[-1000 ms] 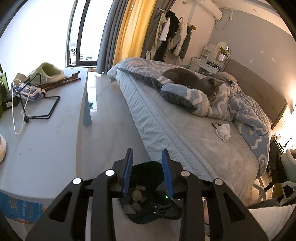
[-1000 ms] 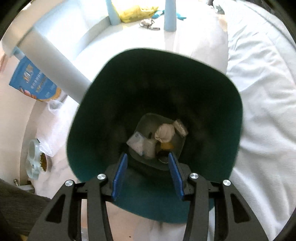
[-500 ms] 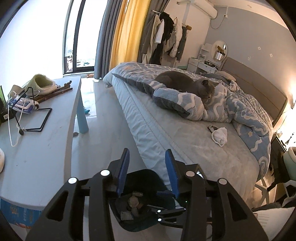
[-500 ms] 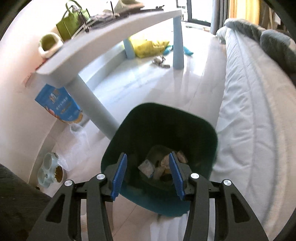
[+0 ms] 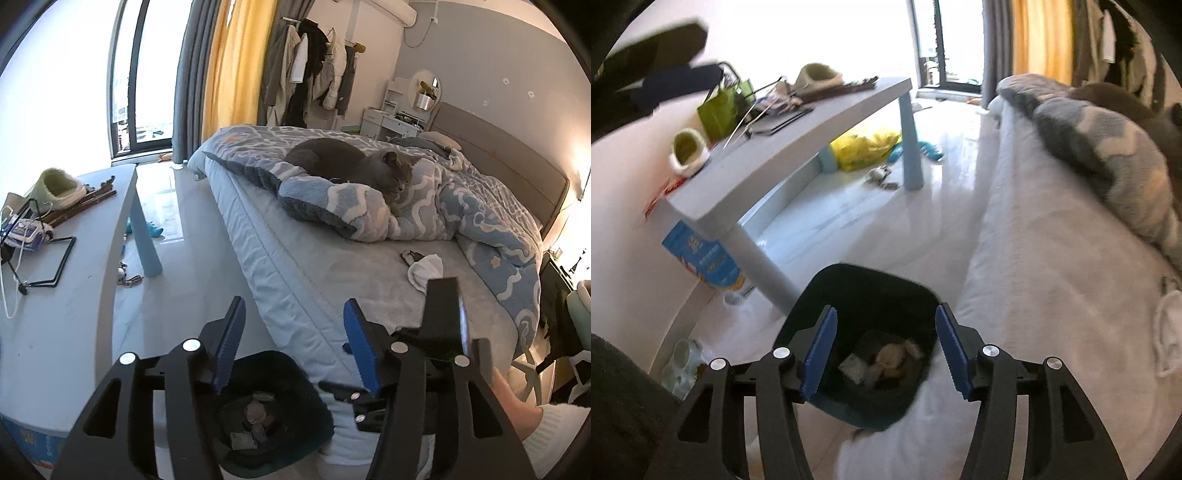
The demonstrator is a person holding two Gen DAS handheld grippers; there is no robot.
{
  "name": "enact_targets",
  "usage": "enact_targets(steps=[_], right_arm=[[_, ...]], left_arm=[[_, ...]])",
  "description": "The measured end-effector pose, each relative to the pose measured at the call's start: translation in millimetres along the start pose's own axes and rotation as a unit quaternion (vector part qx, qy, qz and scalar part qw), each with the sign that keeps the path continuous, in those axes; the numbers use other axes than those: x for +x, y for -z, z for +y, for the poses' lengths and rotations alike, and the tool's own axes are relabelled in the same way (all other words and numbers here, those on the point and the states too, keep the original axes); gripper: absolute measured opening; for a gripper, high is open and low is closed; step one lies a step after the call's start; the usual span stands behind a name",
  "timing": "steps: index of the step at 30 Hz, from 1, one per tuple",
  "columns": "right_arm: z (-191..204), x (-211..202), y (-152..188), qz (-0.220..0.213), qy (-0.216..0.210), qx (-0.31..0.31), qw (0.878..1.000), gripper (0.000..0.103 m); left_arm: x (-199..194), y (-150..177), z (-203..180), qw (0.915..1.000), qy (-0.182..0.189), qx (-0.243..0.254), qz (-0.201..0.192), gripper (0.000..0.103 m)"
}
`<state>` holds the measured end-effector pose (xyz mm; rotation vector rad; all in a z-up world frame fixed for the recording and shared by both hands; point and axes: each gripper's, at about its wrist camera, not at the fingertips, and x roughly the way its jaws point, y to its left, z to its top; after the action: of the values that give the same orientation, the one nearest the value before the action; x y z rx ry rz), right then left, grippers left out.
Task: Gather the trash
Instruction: 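Move both tools back over the bed toward the white cloth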
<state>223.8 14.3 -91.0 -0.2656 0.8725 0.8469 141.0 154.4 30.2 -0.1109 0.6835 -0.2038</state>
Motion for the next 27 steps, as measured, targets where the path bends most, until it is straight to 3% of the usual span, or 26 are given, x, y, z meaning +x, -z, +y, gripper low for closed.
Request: enact_targets(steps=[12, 27], right_arm=[[-68.0, -44.6, 6.0, -0.042, 0.055, 0.026, 0.997, 0.067], [-130.3, -73.4, 16.1, -0.068, 0.105, 0.049, 0.991, 0.070]], left_arm=[[37.3, -12.2, -41.7, 0.9994, 0.022, 0.024, 0.014, 0.069], [86.3, -23.1, -78.7, 0.9973, 0.035, 0.049, 0.043, 0.074]])
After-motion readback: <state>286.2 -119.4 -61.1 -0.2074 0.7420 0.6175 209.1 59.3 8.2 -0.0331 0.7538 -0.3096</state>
